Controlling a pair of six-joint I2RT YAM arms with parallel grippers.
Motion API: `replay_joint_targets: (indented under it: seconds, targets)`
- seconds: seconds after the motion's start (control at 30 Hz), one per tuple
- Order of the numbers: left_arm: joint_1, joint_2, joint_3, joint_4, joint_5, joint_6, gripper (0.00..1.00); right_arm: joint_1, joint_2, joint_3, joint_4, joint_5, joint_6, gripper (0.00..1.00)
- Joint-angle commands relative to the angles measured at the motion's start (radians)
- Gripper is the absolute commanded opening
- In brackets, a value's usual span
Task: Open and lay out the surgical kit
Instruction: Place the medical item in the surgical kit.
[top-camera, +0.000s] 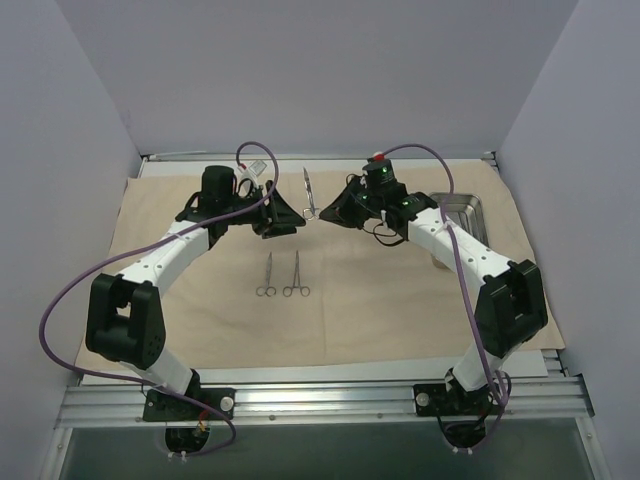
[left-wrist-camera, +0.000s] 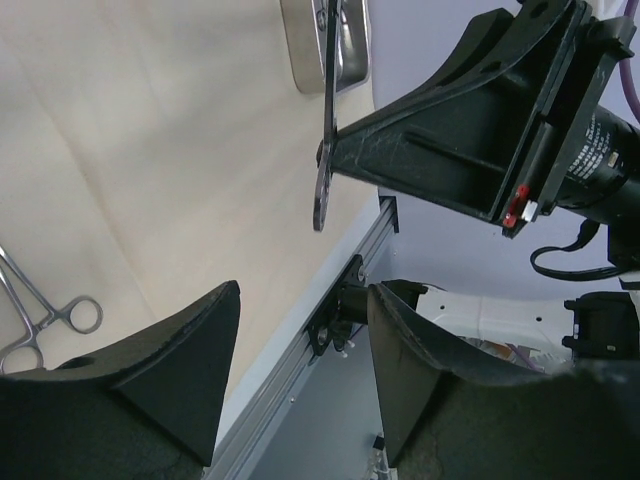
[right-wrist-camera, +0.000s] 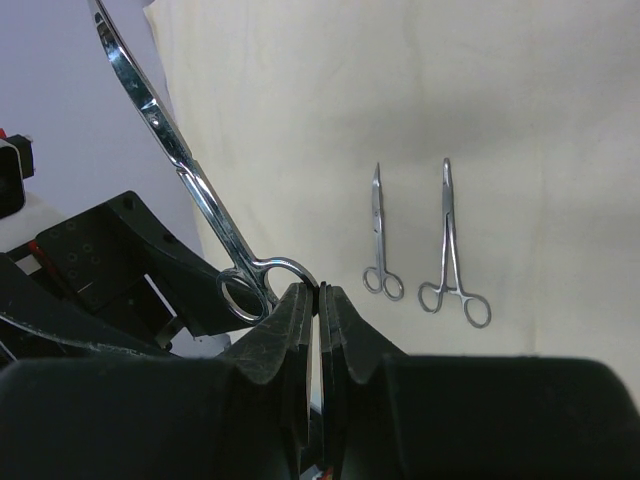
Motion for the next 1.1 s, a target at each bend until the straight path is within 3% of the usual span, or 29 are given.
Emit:
replay_joint_targets:
  seconds: [0.0,0.73,0.87,1.07]
  targets:
    - [-0.006,-0.015,0.015,0.068,-0.022,-0.013,0.62,0.014,-0.004,0.028,0.038,-0.002,0.031,0.0]
    - [-0.002,0.012,0.008,0.088,-0.046,-0.041,0.49,0.067,0.013,0.034,0.045,-0.019,0.049,0.0]
    - [0.003,0.014,-0.001,0.106,-0.042,-0.051,0.42,0.072,0.013,0.034,0.045,-0.023,0.049,0.0]
    - [0.011,0.022,-0.005,0.111,-0.033,-0.05,0.17,0.073,0.019,0.046,0.043,-0.026,0.049,0.0]
